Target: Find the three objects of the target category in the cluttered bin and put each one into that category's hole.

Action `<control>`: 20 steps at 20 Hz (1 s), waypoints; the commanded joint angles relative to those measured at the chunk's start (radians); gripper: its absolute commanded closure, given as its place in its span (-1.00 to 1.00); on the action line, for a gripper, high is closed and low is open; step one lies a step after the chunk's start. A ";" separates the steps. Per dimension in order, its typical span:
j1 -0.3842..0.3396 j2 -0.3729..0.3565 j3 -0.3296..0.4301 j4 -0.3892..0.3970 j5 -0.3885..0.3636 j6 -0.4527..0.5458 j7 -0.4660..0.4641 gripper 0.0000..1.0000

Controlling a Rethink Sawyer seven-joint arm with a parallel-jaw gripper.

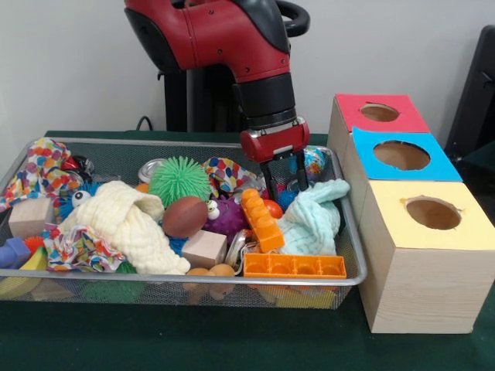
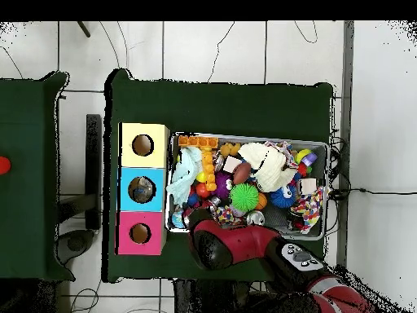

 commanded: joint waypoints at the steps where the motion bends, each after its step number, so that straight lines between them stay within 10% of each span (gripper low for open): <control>1: -0.068 -0.002 0.098 -0.085 -0.036 -0.058 0.168 -1.00; 13: -0.168 -0.017 0.241 -0.021 -0.032 -0.294 0.261 -1.00; 20: -0.204 0.220 0.310 -0.134 -0.165 -0.061 0.156 -1.00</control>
